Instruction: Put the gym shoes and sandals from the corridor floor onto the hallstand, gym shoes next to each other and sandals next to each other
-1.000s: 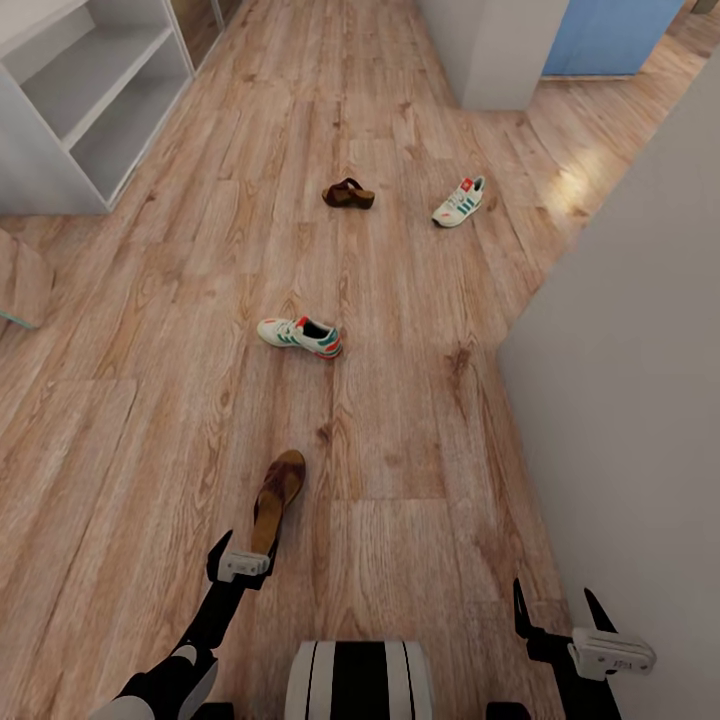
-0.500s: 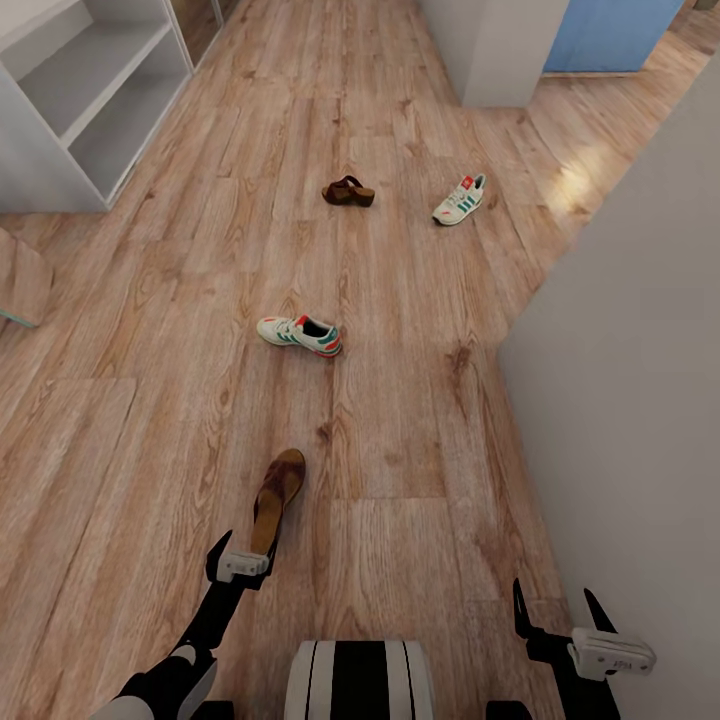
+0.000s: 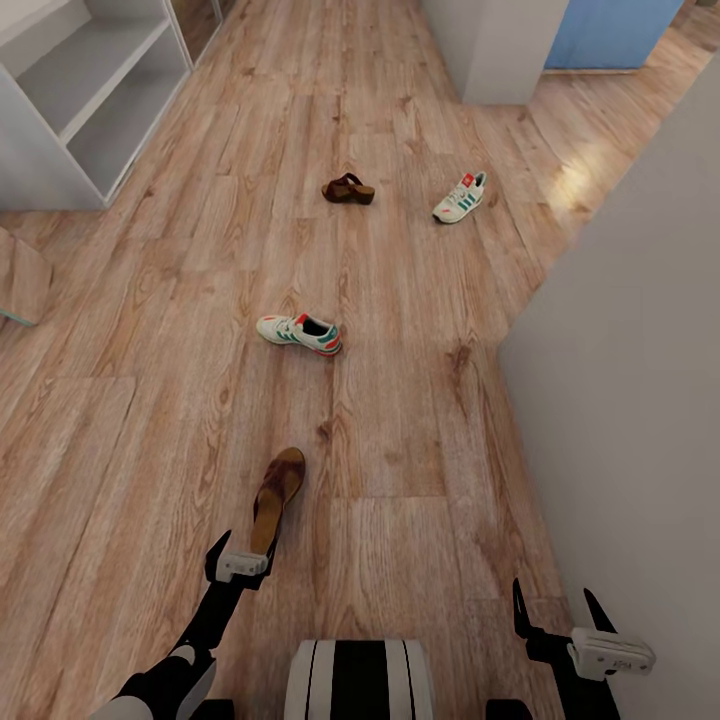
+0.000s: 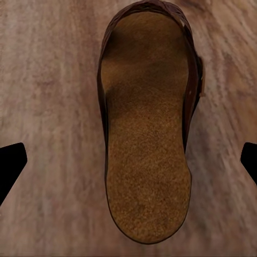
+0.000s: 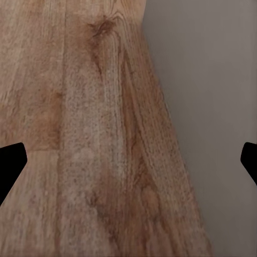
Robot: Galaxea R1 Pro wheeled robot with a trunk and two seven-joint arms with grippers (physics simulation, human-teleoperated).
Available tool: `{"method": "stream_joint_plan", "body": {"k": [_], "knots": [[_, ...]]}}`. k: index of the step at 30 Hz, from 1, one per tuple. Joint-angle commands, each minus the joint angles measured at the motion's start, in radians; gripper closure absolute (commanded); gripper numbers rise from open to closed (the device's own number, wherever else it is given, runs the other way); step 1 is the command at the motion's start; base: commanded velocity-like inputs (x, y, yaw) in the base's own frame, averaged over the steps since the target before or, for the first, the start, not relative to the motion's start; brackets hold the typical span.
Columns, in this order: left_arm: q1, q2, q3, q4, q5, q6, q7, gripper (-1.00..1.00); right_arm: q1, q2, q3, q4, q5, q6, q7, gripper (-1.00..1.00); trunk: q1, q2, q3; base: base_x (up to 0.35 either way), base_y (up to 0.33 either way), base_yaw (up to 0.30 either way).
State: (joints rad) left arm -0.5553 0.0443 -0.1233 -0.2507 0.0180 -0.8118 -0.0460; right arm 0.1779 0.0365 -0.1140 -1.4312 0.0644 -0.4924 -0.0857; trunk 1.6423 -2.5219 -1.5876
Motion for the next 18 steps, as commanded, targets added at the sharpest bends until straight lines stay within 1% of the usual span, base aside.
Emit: {"method": "stream_joint_plan", "body": {"k": [1,7,11,18], "knots": [[0.0,0.0,0.0,0.0,0.002,0.0,0.0,-1.0,0.0,0.0,0.0,0.0,0.0,0.0,0.0,-1.0,0.0,0.0,-0.001,0.0,0.0,0.0],[0.0,0.001,0.0,-0.001,0.017,0.0,0.0,-1.0,0.0,0.0,0.0,0.0,0.0,0.0,0.0,-1.0,0.0,0.0,-0.008,0.0,0.0,0.0],[0.0,0.001,0.0,-0.001,0.035,0.0,0.0,-1.0,0.0,0.0,-0.001,0.0,0.0,0.0,0.0,-1.0,0.0,0.0,-0.014,0.0,0.0,0.0],[-0.001,-0.001,-0.001,-0.003,0.047,0.0,0.0,-1.0,0.0,0.0,-0.001,0.0,0.0,0.0,0.0,-1.0,0.0,0.0,-0.021,0.0,0.0,0.0]]}}
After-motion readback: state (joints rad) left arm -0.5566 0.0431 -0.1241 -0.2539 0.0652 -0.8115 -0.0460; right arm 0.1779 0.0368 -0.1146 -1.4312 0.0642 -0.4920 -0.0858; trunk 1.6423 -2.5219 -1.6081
